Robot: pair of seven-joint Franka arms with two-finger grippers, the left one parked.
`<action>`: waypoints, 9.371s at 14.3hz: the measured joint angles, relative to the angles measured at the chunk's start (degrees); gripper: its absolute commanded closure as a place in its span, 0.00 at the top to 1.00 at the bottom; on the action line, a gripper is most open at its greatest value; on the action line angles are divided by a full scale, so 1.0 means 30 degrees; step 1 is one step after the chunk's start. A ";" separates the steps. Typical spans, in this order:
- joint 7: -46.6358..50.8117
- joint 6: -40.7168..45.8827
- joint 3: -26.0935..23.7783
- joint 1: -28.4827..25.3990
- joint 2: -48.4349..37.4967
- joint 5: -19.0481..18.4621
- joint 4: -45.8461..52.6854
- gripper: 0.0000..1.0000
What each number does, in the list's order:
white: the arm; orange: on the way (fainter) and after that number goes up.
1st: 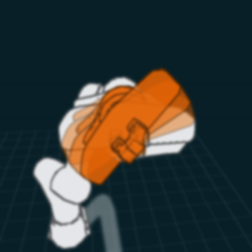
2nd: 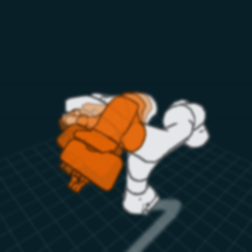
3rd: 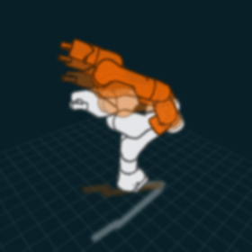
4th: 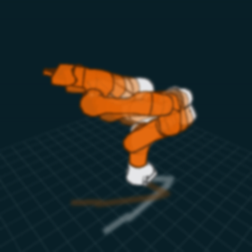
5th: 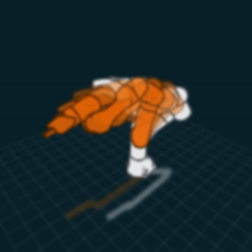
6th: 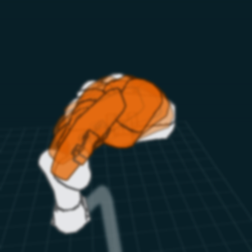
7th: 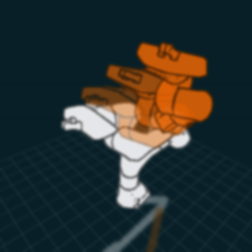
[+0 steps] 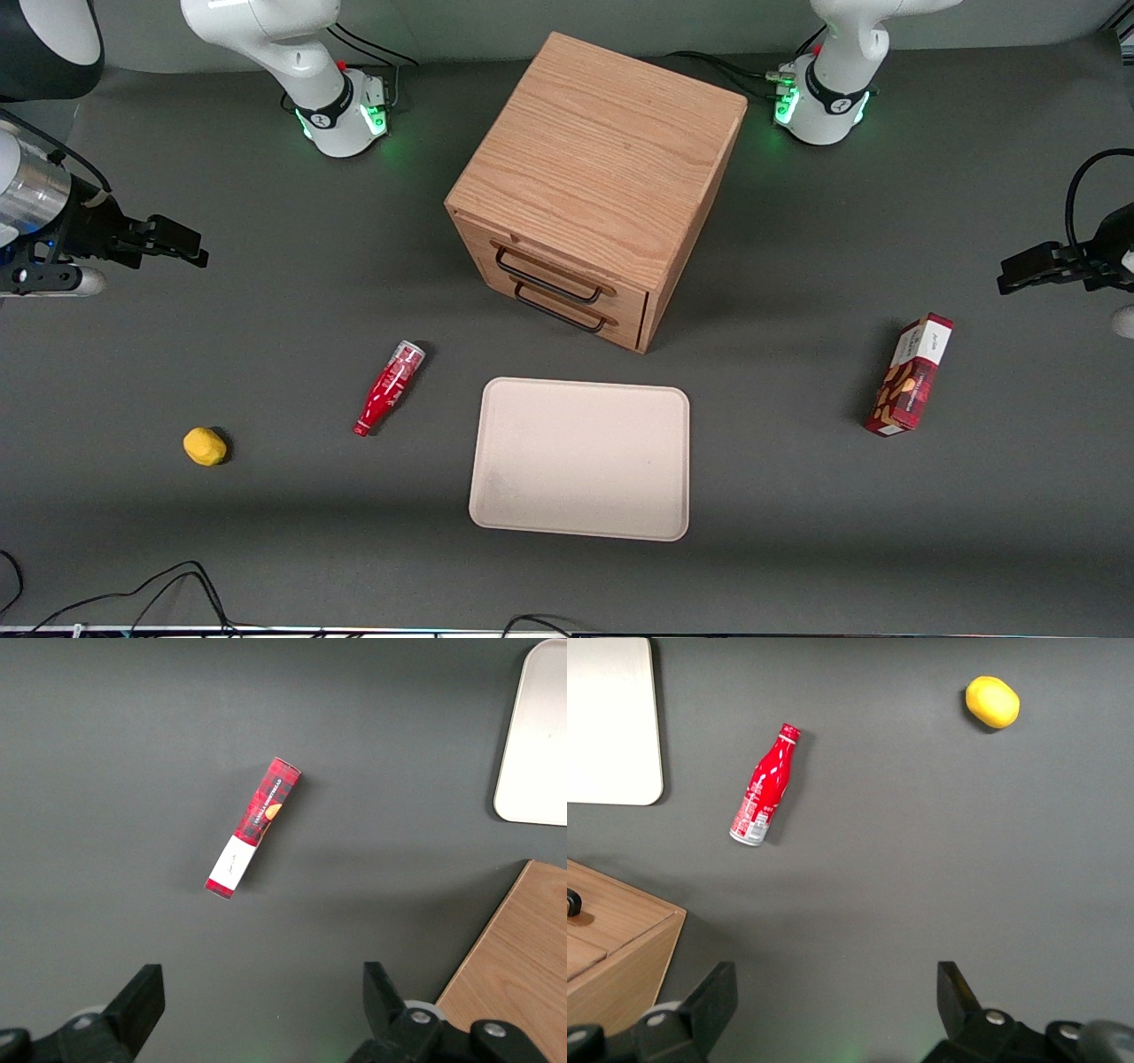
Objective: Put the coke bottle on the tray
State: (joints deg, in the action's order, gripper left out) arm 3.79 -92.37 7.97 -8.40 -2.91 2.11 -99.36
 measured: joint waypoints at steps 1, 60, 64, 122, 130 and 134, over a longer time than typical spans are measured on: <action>0.0068 0.0003 0.0039 0.0047 0.0001 0.0000 0.0062 1.00; 1.5164 -0.4045 -0.4476 0.0587 0.6836 -0.1622 0.2605 0.00; 1.4145 0.0330 -0.4269 0.0677 0.6735 -0.0648 0.7464 0.00; 1.0106 -0.9685 -0.2572 -0.5565 2.2218 -0.0601 1.5681 1.00; 1.0106 -0.8782 -0.2572 -0.5565 2.2132 -0.0602 1.6068 1.00; 1.0106 -0.6331 -0.2571 -0.5446 2.1120 -0.0599 1.6586 1.00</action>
State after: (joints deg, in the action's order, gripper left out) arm 34.10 -111.37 0.26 -24.74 60.45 0.32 -49.60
